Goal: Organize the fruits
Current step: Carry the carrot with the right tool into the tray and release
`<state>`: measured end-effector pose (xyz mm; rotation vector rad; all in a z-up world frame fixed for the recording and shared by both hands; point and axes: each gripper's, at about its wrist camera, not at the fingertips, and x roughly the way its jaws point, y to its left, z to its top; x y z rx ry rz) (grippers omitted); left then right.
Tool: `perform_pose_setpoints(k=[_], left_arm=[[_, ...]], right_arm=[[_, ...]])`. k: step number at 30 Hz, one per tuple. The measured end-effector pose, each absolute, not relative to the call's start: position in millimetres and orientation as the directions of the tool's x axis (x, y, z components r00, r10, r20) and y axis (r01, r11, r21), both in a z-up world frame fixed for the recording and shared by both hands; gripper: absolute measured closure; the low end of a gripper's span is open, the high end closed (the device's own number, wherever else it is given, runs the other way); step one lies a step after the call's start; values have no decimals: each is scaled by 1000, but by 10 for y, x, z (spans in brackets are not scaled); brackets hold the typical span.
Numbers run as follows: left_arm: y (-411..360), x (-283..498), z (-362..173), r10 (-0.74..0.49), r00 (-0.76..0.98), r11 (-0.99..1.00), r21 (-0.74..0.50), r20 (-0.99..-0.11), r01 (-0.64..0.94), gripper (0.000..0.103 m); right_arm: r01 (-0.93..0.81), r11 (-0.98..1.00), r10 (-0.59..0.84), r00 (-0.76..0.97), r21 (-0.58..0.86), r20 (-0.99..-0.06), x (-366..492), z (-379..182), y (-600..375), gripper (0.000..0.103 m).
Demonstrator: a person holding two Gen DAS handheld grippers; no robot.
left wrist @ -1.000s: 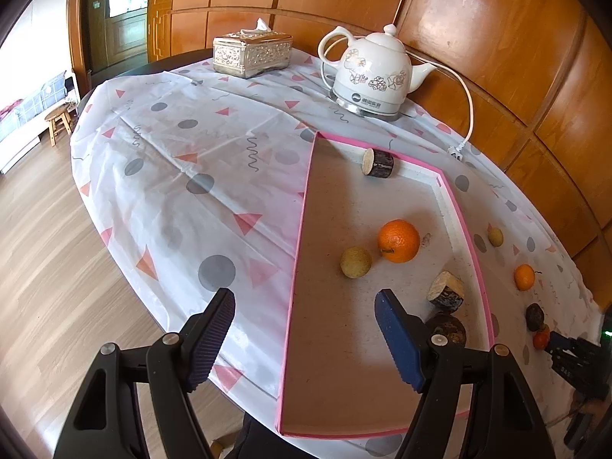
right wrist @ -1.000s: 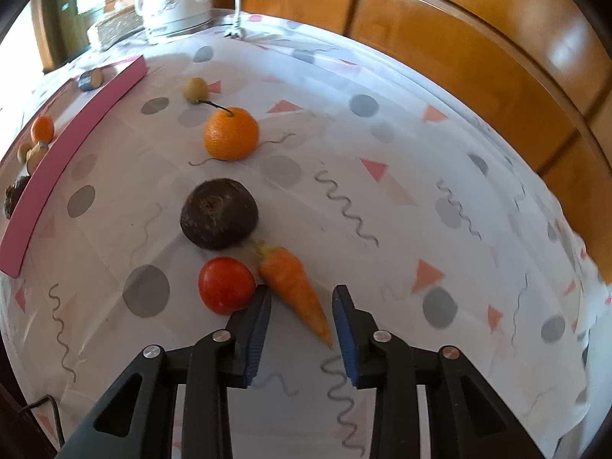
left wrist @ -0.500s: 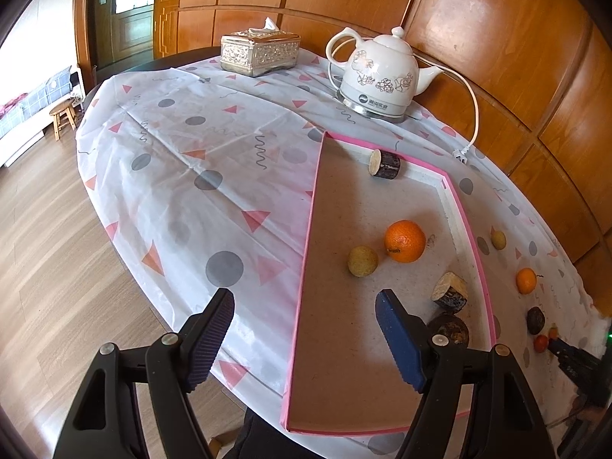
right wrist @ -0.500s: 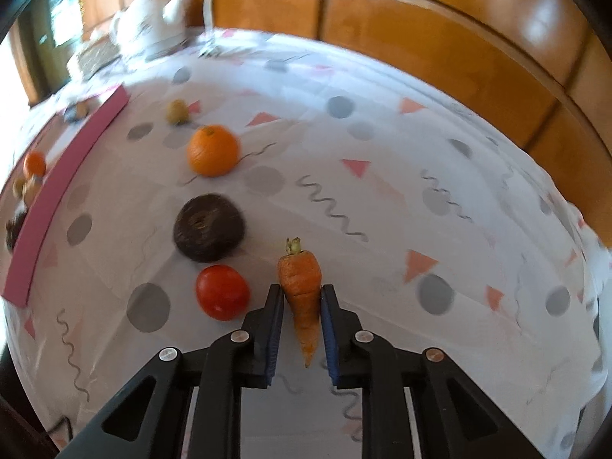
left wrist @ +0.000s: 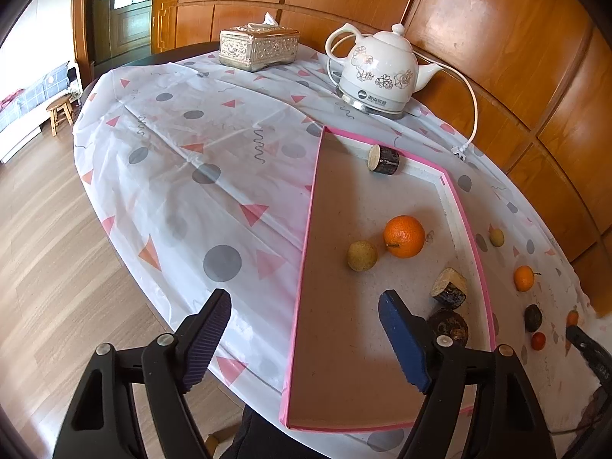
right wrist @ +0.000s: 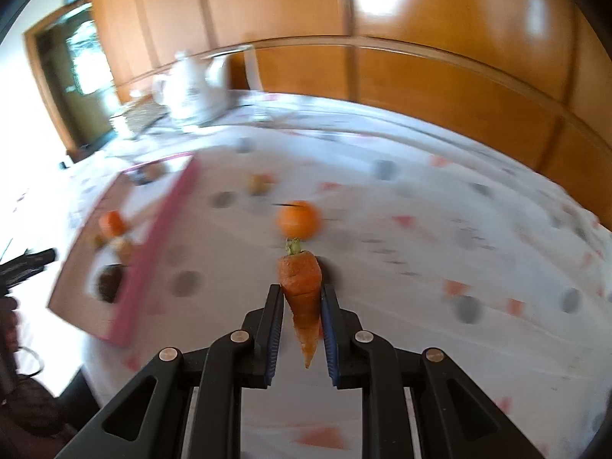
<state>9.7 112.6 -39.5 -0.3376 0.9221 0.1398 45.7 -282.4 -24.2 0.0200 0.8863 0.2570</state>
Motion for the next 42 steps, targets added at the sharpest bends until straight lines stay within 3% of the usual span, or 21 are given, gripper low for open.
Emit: perform_pose_setpoints(k=[8,15,25,35,39,42], left_arm=[[1173,81,-415,-30,594,934,-235,-804,-270,23],[1329,66,-436,-22,595,918,-252,-804,-307,23],[1623,30,-433,12,603,887,-269,-798,-374,23],[1559,44,-476,7,589,896,-256,-808,-362,23],[1534,44,-479,7,586,898,-252,-810,-359,23],[1507,43,-480,6,584,902,-247,-811,-353,23]], right_arm=[[-453,865,447,497,217,-744,491,-236,-1785,84],[-573,781,534,406,248,-741,503,-268,-1010,84],[-635,744,500,327,205,-802,630,-550,-271,84],[-625,768,422,333,138,-843,683,-768,-153,83],[-612,775,436,335,158,-835,665,-752,-222,75],[-596,785,443,353,166,-824,639,-706,-291,75]])
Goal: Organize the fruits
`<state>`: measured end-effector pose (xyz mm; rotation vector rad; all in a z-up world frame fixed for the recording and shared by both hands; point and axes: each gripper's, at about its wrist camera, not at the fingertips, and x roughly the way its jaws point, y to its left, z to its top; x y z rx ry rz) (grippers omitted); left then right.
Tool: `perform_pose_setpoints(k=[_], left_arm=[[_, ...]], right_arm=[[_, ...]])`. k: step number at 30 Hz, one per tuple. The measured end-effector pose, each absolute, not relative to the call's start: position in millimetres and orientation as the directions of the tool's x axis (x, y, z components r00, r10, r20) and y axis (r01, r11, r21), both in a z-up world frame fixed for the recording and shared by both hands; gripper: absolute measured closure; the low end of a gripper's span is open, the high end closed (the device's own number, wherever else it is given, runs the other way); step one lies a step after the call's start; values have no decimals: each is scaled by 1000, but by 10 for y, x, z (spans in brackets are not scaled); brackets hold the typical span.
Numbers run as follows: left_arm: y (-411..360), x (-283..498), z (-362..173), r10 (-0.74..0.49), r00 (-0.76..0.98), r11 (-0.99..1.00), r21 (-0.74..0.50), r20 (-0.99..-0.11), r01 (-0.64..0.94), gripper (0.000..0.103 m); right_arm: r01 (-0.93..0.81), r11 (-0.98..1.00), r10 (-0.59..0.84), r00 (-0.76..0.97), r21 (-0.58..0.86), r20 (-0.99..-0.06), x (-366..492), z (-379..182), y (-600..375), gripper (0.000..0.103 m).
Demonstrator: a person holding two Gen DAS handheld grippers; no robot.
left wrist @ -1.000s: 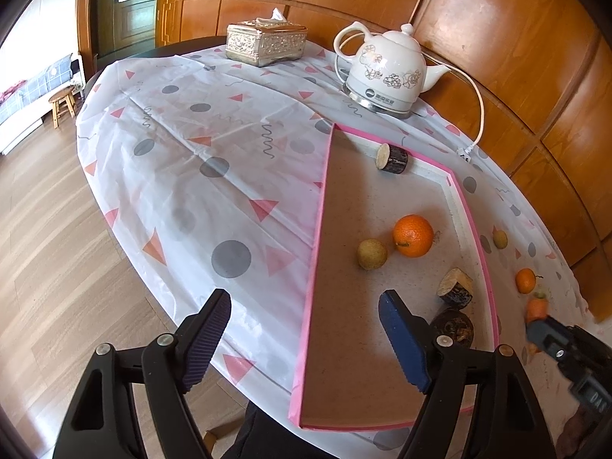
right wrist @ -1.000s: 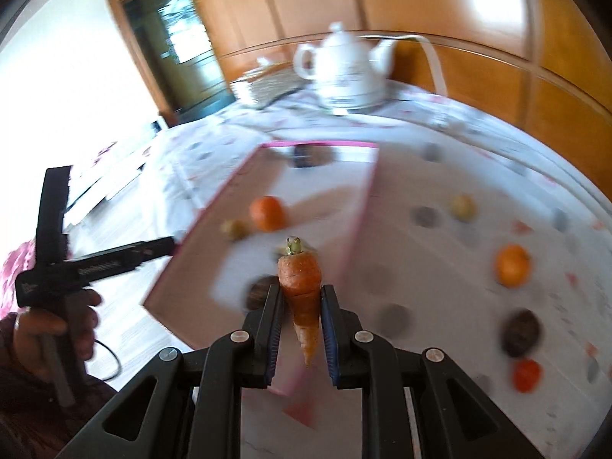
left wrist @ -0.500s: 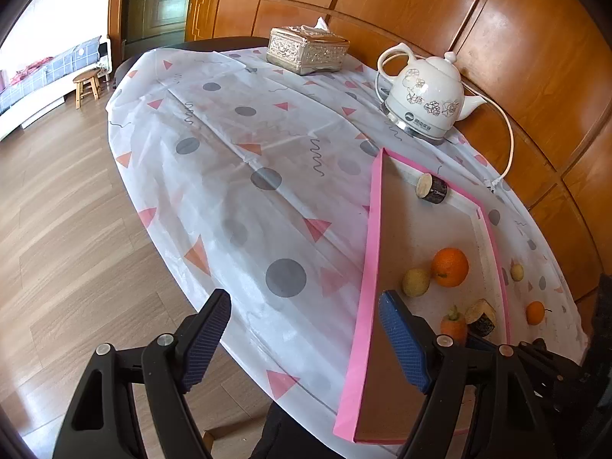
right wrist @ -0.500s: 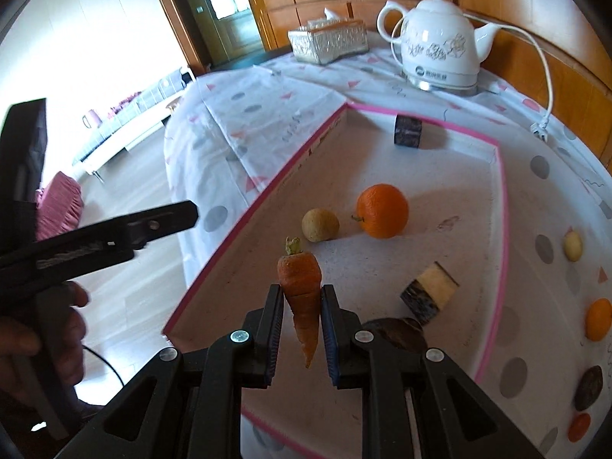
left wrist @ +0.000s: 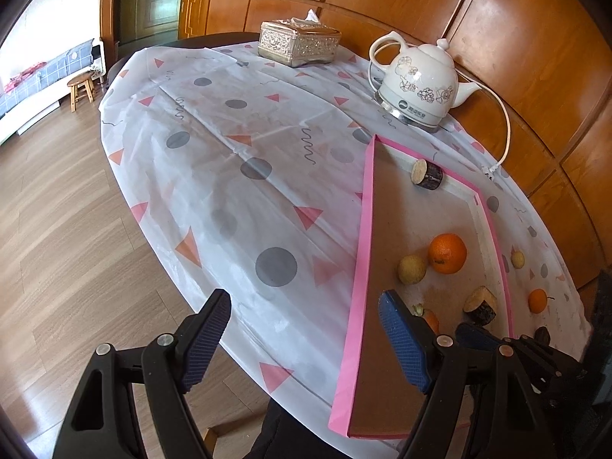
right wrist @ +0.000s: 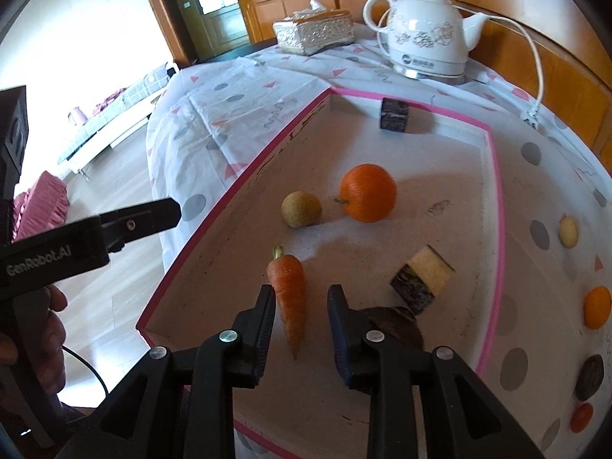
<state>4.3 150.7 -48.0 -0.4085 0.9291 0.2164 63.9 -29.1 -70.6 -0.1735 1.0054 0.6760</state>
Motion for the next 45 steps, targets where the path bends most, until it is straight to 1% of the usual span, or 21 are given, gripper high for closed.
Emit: perform_pose_setpoints(k=[6,11,18,24,31,38,45], left_arm=[[1470,45,-458,4,587,908,-243,-809,-342,23],[1439,43,-441,0,588,912,-242,-809,-332,23],[1385,37,-402,-1,593,919,-234,-806,-317,23],[1345,40,-387,-3,594,924,-230,-804,-306,23],[1291,64,-375,-8,594,930,-224,-804,-291,23],[1220,99,-366,-12,592,938,-214,-806,-273,23],[1078,126,-319,-21,597,952,-199,-802,-233,23]], right_arm=[[-573,805,457,434,154,-776,495,-488,-492,73],[-537,835,434,502,124,-748,379,-361,-714,72],[-405,904,370,586,135,-720,311,-299,-1258,71],[-231,960,271,630,157,-728,279,-387,-1883,71],[49,985,98,638,168,-764,148,-617,-2731,71],[313,939,-88,613,140,-785,-103,-749,-3484,71],[532,839,-244,552,112,-797,-317,-860,-4061,71]])
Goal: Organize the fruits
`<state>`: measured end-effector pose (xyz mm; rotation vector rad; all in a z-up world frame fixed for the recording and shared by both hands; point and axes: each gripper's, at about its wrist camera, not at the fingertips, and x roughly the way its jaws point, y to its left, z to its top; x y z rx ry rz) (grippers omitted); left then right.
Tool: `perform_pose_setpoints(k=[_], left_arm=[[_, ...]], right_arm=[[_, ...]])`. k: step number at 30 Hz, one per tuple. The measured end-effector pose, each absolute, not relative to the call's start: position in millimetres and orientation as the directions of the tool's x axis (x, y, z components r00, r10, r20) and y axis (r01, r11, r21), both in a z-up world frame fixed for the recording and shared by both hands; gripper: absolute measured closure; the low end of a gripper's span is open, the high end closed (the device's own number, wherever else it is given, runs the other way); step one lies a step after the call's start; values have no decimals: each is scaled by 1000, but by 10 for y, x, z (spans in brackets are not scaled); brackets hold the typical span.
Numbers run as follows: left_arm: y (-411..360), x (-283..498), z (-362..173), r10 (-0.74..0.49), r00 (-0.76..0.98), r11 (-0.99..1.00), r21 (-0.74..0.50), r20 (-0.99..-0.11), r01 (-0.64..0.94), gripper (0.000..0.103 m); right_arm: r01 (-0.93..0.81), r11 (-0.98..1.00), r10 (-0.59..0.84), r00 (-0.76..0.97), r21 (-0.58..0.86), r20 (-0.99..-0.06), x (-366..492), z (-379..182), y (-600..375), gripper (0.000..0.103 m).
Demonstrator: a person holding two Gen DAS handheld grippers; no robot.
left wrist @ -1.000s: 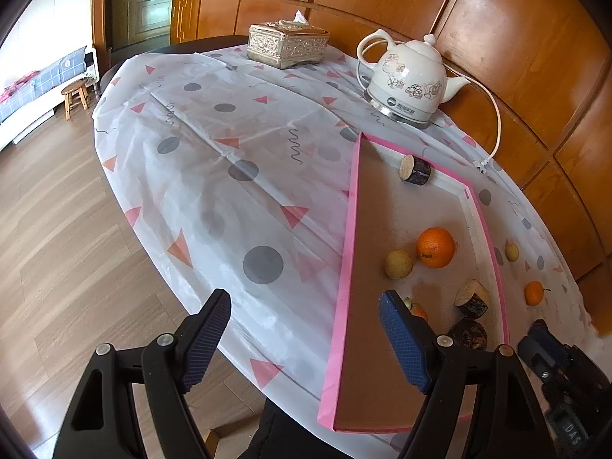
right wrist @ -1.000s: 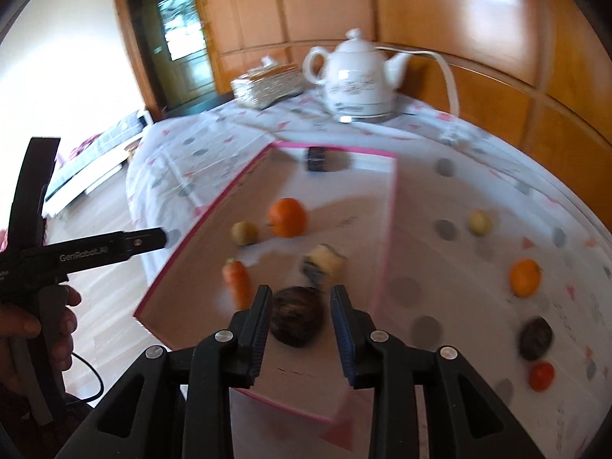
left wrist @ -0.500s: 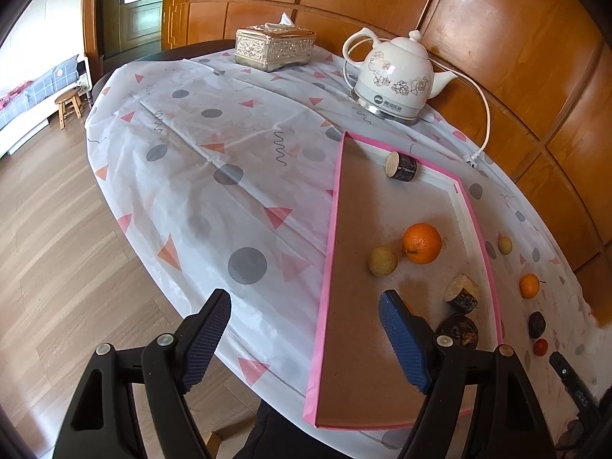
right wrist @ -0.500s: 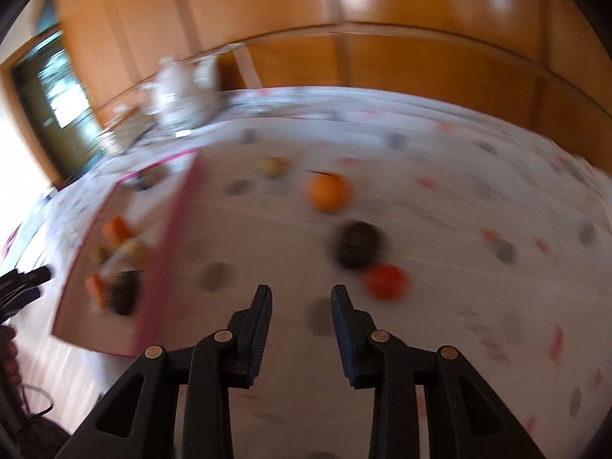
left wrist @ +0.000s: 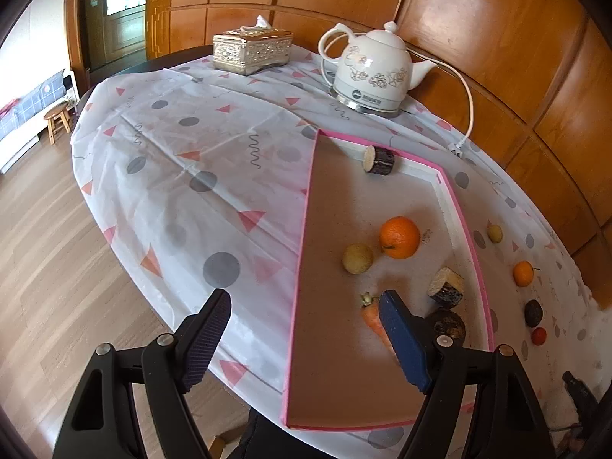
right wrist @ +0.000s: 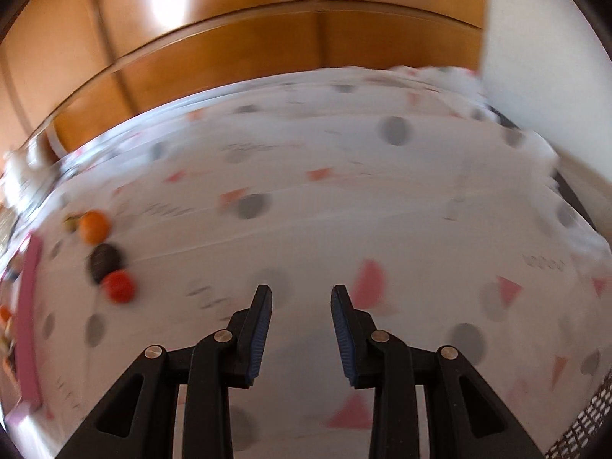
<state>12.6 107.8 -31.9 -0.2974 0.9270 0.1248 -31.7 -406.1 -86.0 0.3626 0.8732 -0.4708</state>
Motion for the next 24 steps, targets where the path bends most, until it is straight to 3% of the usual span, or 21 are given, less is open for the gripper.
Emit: perform_pose_setpoints(k=[11,24], left_arm=[[741,279,-216,-56,601,975,-173,-797,-140,23],[113,635,-5,-135,618,987,-157,-775,18,23]], right_arm=[[727,686,-420,440,40,-794,-572,-1027,-4553,67],[753,657,-476,439,24,-762,-592,-1087,-4620,59]])
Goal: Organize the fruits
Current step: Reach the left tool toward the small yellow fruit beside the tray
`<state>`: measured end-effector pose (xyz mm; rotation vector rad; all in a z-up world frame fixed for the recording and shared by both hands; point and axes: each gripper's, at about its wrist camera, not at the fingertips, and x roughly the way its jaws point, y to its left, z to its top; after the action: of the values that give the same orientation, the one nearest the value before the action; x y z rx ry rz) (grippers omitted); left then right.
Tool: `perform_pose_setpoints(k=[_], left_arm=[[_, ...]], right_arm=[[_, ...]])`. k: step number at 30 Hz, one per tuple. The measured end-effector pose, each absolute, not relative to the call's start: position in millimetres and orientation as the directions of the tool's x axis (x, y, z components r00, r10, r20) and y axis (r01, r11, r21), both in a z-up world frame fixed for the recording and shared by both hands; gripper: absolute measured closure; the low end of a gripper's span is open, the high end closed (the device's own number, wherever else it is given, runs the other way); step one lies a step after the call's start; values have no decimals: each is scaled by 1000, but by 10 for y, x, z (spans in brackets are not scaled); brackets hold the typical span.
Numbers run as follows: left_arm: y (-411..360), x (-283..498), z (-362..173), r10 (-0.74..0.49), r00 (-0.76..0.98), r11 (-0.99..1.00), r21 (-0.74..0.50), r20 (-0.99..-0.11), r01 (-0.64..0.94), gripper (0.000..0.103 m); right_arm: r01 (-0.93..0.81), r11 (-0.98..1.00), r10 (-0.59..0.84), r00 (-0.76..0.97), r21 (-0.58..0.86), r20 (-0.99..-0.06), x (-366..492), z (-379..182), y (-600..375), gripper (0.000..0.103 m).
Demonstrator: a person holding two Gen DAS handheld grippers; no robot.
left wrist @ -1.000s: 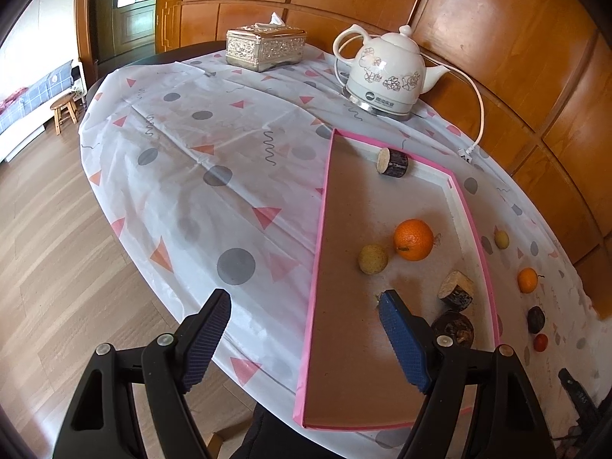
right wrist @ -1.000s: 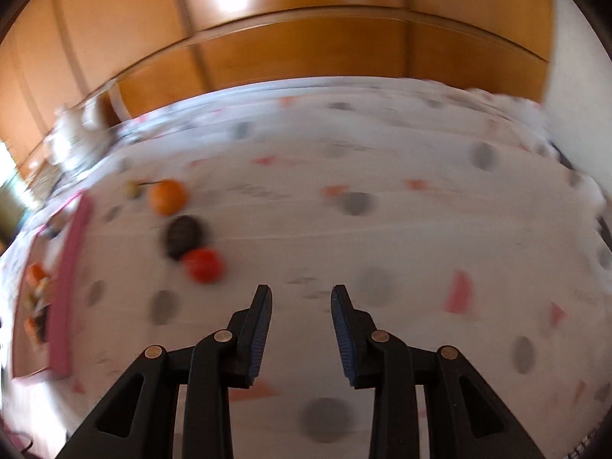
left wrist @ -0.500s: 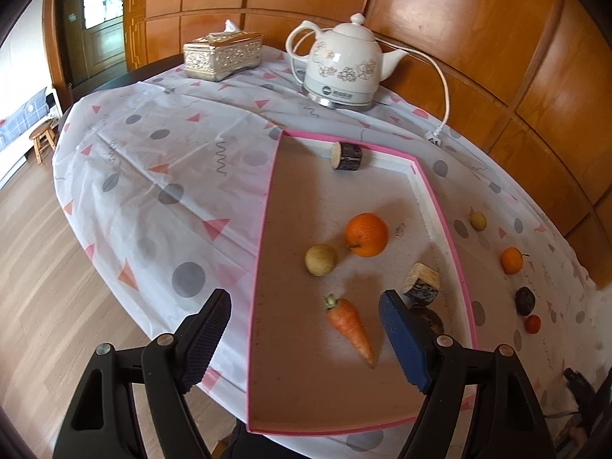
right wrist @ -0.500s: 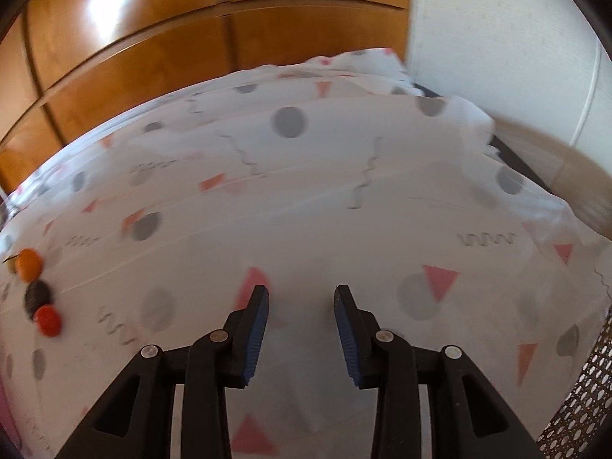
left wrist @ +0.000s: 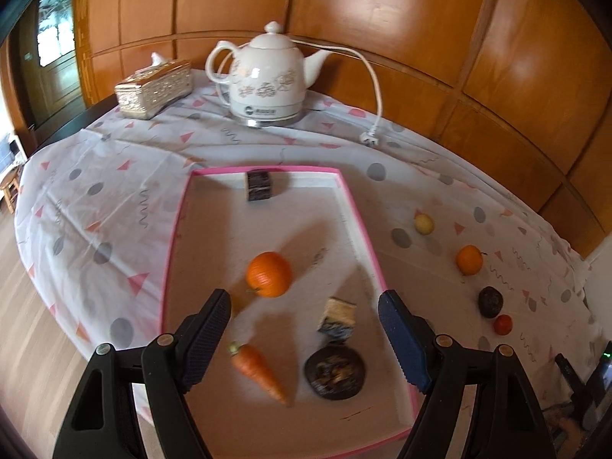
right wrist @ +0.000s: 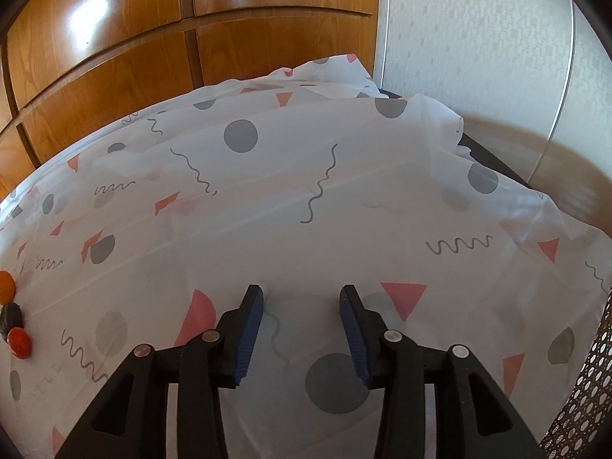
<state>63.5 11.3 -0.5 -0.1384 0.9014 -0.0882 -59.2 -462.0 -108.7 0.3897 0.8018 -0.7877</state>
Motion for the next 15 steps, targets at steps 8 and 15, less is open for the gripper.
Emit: perform_pose_setpoints(k=[8,15], left_arm=[[-249,908,-46,-201,582,978,-191,-788,79,25],[-513,1048,-71,-227,566,974,-192,-793,122,27]], right_arm=[[742,670,-466,454,33,-760,-531,-1114,-4651,50],[742,669,-464,457,38,-758,-518,-1119,-4647,48]])
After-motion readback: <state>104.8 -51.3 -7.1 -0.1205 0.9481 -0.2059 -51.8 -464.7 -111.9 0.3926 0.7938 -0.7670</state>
